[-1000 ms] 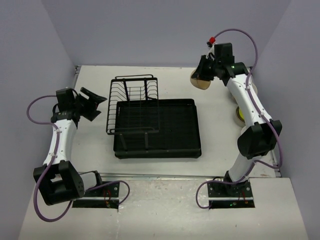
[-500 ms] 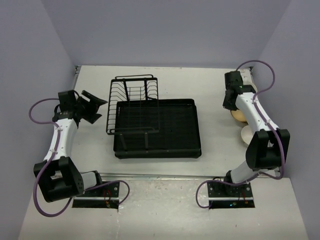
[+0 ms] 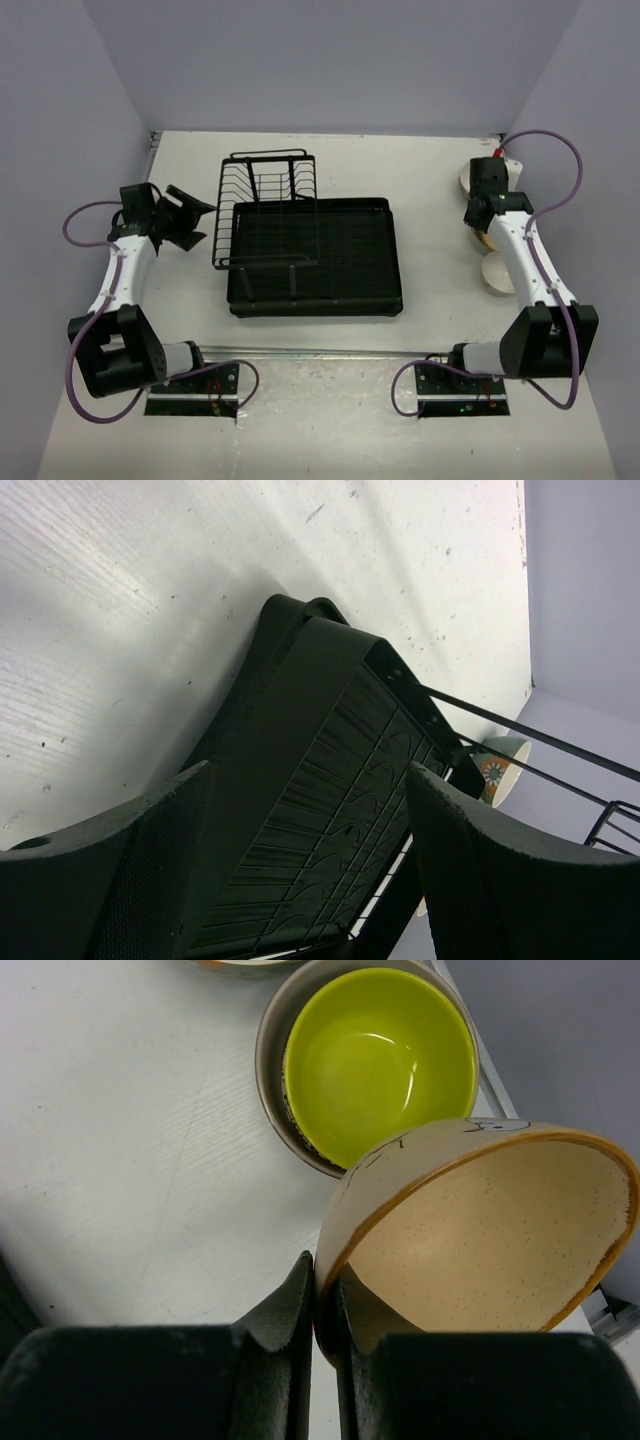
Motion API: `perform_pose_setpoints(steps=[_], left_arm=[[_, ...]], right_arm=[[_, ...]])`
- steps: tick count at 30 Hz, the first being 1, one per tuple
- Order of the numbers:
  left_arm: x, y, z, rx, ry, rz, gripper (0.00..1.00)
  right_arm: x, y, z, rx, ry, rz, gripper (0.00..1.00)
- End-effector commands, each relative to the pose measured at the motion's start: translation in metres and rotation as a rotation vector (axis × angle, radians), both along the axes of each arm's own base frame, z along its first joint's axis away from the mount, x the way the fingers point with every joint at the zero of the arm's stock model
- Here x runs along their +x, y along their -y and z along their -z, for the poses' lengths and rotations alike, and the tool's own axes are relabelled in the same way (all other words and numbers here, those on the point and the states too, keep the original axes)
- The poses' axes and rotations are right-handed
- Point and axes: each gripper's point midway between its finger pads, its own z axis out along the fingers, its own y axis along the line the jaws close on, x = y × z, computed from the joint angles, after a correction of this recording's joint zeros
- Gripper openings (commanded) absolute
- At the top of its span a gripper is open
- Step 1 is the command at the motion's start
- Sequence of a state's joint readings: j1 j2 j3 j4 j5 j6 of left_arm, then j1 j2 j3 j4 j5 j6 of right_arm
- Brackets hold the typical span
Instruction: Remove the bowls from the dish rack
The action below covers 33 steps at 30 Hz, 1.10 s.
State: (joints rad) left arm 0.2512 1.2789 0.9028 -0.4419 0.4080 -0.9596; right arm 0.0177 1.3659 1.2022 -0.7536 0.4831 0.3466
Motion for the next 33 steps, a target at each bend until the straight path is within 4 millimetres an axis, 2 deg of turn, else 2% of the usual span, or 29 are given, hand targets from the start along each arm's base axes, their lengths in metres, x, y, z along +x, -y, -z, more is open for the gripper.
perform_pose_setpoints(steps=[1,9,11,17,20,24,27,33], left_arm=[[0.003,-0.003,0.0,-0.009,0.012,-0.012,0.78],[0.005,-0.003,0.002,-0.019,0.001,-0.016,0.78],[0.006,-0.003,-0.001,-0.024,0.01,-0.023,0.78],[0.007,-0.003,0.0,-0.022,0.007,-0.023,0.78],[0.01,-0.002,0.0,-0.039,0.005,-0.028,0.78],[0.014,-0.003,0.0,-0.049,0.002,-0.036,0.78],[0.017,-0.003,0.0,-0.058,0.006,-0.037,0.78],[0.019,-0.003,0.007,-0.064,-0.004,-0.038,0.78]], right_arm=[[-0.006,0.013,-0.017,-0.055,0.06,0.046,0.0],[-0.031,0.017,0.0,-0.066,0.02,0.061,0.0],[-0.04,0.029,0.004,-0.082,0.007,0.1,0.0],[-0.058,0.036,0.016,-0.089,-0.042,0.131,0.0],[-0.064,0.036,0.019,-0.075,-0.039,0.134,0.0],[-0.073,0.034,0.034,-0.059,-0.096,0.135,0.0],[-0.076,0.036,0.036,-0.058,-0.102,0.142,0.0],[-0.08,0.031,0.055,-0.001,-0.175,0.162,0.0]])
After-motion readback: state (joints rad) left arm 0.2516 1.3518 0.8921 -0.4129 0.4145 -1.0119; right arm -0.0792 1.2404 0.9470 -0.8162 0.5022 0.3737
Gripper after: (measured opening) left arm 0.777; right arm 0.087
